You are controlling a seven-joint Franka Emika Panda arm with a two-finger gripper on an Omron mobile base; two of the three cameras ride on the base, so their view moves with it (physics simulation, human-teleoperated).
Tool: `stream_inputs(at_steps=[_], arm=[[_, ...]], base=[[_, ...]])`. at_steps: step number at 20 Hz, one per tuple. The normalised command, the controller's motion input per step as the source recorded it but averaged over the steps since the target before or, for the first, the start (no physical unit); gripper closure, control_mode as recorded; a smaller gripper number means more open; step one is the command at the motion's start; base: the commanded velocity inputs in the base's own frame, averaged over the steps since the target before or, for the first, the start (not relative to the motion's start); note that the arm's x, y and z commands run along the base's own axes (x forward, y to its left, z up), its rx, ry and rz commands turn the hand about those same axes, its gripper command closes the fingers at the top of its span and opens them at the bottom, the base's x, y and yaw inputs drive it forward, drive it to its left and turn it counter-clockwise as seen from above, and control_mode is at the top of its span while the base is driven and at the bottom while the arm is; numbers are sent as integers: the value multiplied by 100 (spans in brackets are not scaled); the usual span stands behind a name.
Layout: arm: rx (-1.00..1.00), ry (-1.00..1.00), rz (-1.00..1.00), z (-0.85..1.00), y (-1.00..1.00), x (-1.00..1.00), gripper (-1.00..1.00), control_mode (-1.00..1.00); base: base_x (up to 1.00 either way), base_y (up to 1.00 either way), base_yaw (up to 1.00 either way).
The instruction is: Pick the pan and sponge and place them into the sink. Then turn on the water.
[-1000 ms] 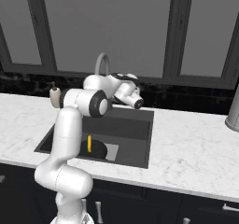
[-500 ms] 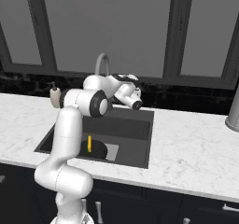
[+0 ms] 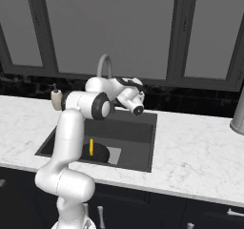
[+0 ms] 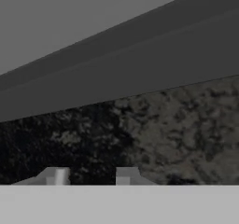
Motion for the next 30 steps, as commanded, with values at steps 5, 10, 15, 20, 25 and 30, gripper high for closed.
stream_inputs(at_steps=[5,10,15,20,25,30], arm=[[17,2,0,-48,-99,12,100,-100],[11,11,-2,-78,-98,0,100,-100],[3,22,-6,-90,-97,0,100,-100],[0,33,-11,-97,-61,-14,100,-100],[4,10,-6,-2,-61,-79,100,-100],[11,-5,0,47,-64,-100,100,-100]], base=[[0,0,0],[0,0,0],[0,0,0],[0,0,0],[0,0,0],[0,0,0]])
